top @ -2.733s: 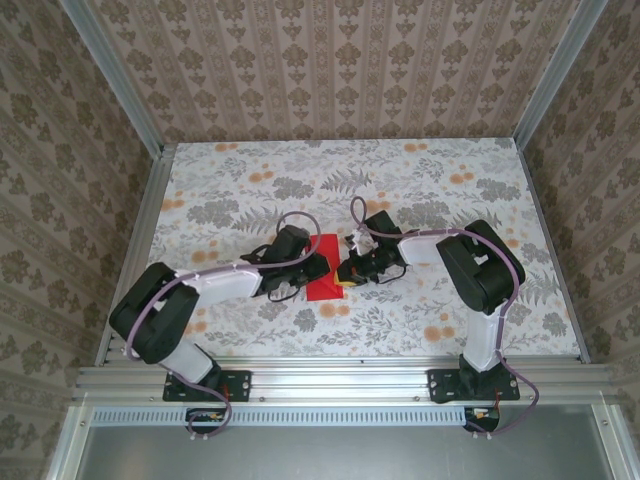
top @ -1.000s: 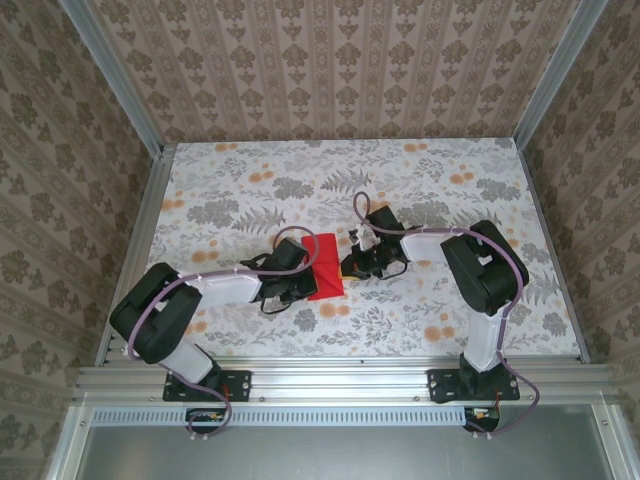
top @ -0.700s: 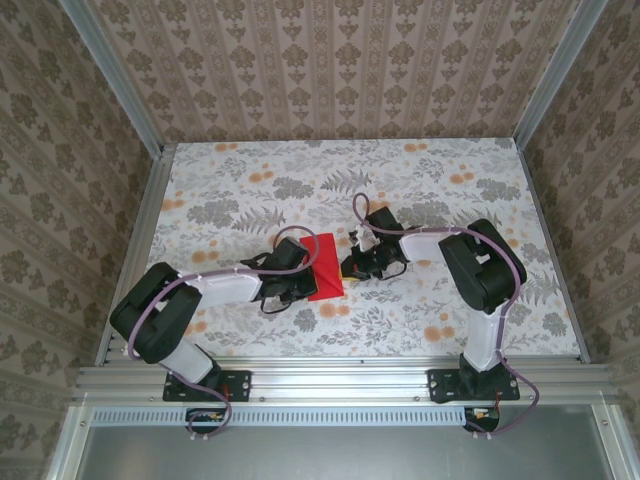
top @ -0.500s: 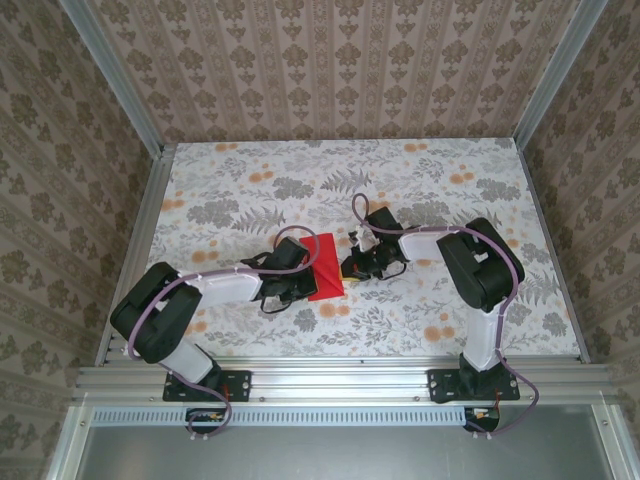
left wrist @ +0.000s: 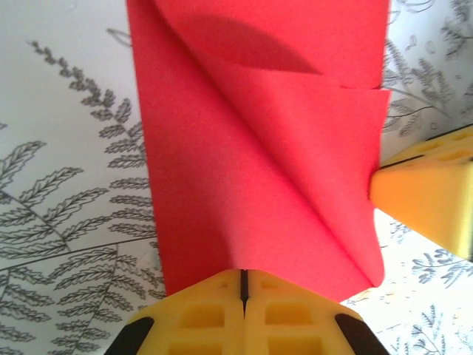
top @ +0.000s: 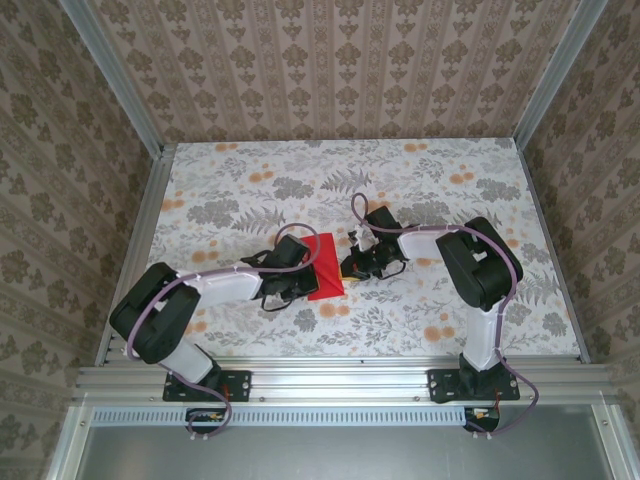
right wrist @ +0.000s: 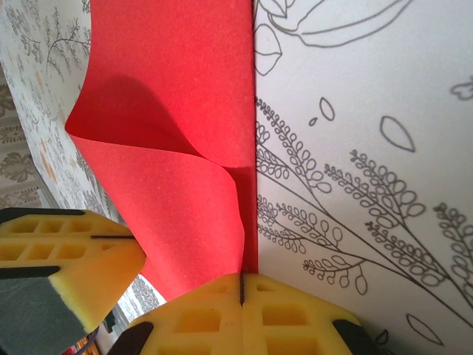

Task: Fold a paper plane with a square sheet of paper (pick it up from the middle)

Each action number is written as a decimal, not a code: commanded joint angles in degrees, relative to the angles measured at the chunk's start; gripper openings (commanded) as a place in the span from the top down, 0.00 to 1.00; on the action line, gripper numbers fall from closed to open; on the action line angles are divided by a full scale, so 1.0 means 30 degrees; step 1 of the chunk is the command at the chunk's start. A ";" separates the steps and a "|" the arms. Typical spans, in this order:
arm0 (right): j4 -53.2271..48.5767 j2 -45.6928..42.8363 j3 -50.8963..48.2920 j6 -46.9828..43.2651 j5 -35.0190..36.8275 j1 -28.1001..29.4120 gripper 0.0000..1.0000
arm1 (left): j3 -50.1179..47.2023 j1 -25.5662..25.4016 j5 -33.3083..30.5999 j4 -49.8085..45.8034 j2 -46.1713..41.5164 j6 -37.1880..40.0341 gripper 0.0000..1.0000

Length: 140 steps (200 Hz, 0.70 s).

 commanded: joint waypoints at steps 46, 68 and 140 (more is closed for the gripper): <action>-0.1956 0.0818 0.0494 -0.0614 0.1566 -0.0009 1.00 | 0.0985 0.0010 0.0662 0.1513 -0.1747 0.0497 0.87; -0.1987 0.0903 0.0525 -0.0587 0.1627 -0.0009 1.00 | 0.1536 0.0050 0.0774 0.1861 -0.0763 0.0472 0.87; -0.2220 0.1032 0.0680 -0.0614 0.1790 0.0020 1.00 | 0.2480 0.0035 0.0489 0.2487 0.1609 0.0499 0.91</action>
